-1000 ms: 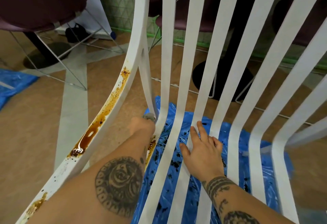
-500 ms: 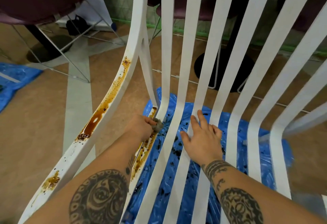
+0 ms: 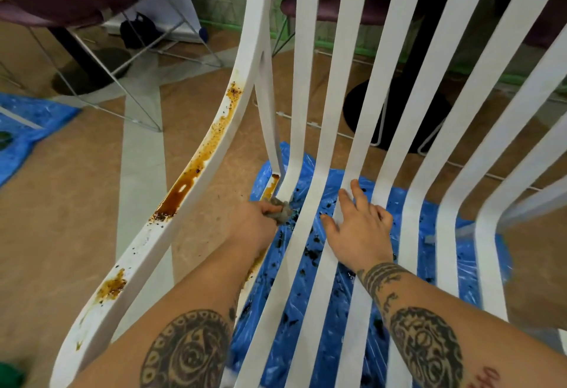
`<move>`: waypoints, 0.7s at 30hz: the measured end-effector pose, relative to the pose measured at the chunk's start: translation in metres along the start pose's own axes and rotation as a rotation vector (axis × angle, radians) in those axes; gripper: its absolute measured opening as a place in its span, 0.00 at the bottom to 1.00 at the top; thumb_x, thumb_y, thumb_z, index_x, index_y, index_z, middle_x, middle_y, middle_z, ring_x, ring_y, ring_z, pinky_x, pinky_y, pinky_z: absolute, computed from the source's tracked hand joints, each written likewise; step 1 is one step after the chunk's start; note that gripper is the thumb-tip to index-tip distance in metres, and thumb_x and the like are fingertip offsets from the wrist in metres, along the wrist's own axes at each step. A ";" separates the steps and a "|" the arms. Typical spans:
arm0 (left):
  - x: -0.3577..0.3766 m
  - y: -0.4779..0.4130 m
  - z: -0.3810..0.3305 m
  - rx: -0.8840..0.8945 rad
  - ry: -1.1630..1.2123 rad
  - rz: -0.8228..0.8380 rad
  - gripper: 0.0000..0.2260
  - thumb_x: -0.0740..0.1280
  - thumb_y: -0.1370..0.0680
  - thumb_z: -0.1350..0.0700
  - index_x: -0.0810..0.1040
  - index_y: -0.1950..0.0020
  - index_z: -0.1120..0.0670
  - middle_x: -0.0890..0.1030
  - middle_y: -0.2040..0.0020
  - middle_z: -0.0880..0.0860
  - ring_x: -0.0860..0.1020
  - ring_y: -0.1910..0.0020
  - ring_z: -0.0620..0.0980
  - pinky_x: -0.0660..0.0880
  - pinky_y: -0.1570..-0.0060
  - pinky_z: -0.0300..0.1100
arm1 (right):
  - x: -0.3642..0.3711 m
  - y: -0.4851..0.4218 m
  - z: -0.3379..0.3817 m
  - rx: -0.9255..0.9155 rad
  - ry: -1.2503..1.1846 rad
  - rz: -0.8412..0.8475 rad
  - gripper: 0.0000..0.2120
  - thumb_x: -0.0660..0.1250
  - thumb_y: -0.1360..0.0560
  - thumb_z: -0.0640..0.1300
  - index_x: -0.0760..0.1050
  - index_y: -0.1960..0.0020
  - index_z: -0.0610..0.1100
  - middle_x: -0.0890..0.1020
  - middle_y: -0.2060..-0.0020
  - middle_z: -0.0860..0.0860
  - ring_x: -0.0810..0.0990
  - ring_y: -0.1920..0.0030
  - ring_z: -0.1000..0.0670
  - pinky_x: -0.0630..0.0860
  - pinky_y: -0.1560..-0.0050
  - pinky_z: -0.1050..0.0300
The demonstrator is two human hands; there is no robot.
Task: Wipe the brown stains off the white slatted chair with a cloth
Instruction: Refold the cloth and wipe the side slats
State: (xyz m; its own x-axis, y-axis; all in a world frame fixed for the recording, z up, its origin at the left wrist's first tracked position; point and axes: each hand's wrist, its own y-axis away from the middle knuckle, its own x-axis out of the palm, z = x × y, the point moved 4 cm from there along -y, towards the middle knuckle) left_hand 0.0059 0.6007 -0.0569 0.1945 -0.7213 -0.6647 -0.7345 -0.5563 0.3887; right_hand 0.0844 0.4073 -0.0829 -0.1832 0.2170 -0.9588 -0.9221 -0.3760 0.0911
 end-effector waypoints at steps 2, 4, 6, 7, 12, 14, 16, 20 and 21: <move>-0.002 0.009 0.009 -0.070 0.084 0.019 0.15 0.63 0.19 0.66 0.82 0.37 0.55 0.81 0.41 0.54 0.79 0.49 0.53 0.79 0.52 0.38 | -0.002 0.000 0.001 0.002 0.000 0.007 0.32 0.51 0.20 0.67 0.58 0.20 0.52 0.48 0.18 0.53 0.65 0.26 0.49 0.52 0.25 0.47; -0.005 0.013 0.017 -0.125 0.169 0.042 0.14 0.63 0.19 0.67 0.82 0.40 0.55 0.81 0.43 0.53 0.79 0.45 0.54 0.76 0.48 0.39 | -0.002 0.001 0.001 0.009 -0.002 0.016 0.33 0.51 0.20 0.67 0.58 0.20 0.52 0.47 0.18 0.53 0.64 0.25 0.48 0.51 0.25 0.47; -0.011 0.018 0.021 -0.177 0.220 0.056 0.12 0.61 0.18 0.65 0.80 0.43 0.53 0.80 0.53 0.52 0.78 0.55 0.50 0.73 0.59 0.37 | -0.004 0.001 0.002 0.006 -0.007 0.052 0.33 0.51 0.19 0.67 0.56 0.19 0.51 0.46 0.18 0.53 0.63 0.25 0.48 0.51 0.25 0.47; -0.014 0.019 0.024 -0.205 0.248 0.030 0.10 0.61 0.18 0.62 0.79 0.42 0.52 0.79 0.55 0.52 0.77 0.57 0.50 0.74 0.59 0.40 | -0.004 0.001 0.002 0.005 -0.018 0.084 0.34 0.51 0.19 0.67 0.55 0.19 0.51 0.45 0.18 0.54 0.62 0.24 0.48 0.50 0.24 0.47; -0.016 0.018 0.014 -0.283 0.399 -0.002 0.12 0.60 0.17 0.48 0.76 0.37 0.49 0.78 0.44 0.55 0.77 0.45 0.55 0.76 0.46 0.49 | -0.015 0.009 0.008 0.098 -0.248 0.208 0.32 0.52 0.18 0.64 0.56 0.19 0.50 0.48 0.18 0.53 0.45 0.19 0.47 0.42 0.20 0.43; -0.008 0.013 0.007 -0.213 0.257 0.031 0.14 0.60 0.18 0.45 0.77 0.37 0.49 0.79 0.44 0.54 0.77 0.47 0.54 0.75 0.49 0.48 | -0.010 0.031 0.015 0.096 -0.254 0.229 0.32 0.52 0.17 0.62 0.53 0.19 0.50 0.47 0.18 0.52 0.42 0.19 0.47 0.40 0.20 0.42; -0.002 0.010 -0.001 -0.069 0.009 0.009 0.13 0.61 0.18 0.47 0.77 0.37 0.48 0.80 0.47 0.52 0.78 0.51 0.51 0.75 0.53 0.44 | 0.001 0.053 0.019 0.032 -0.151 0.239 0.34 0.51 0.17 0.62 0.46 0.18 0.50 0.42 0.18 0.52 0.43 0.19 0.47 0.36 0.21 0.43; 0.009 -0.005 -0.012 0.032 -0.240 -0.007 0.10 0.66 0.20 0.47 0.73 0.44 0.52 0.79 0.55 0.53 0.77 0.59 0.52 0.70 0.64 0.43 | 0.010 0.060 0.022 0.009 -0.059 0.143 0.32 0.47 0.17 0.61 0.44 0.17 0.49 0.42 0.18 0.51 0.52 0.20 0.49 0.36 0.22 0.41; 0.010 -0.007 -0.015 0.045 -0.288 -0.012 0.11 0.66 0.20 0.48 0.72 0.43 0.53 0.78 0.55 0.53 0.77 0.59 0.53 0.69 0.65 0.43 | 0.011 0.060 0.024 0.012 -0.042 0.134 0.32 0.46 0.17 0.61 0.45 0.18 0.48 0.42 0.18 0.51 0.54 0.20 0.49 0.36 0.22 0.40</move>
State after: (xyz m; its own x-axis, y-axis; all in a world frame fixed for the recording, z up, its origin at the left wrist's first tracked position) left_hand 0.0225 0.5909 -0.0572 0.0153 -0.5641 -0.8255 -0.7628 -0.5404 0.3552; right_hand 0.0183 0.4090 -0.0817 -0.3188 0.2032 -0.9258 -0.8925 -0.3932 0.2210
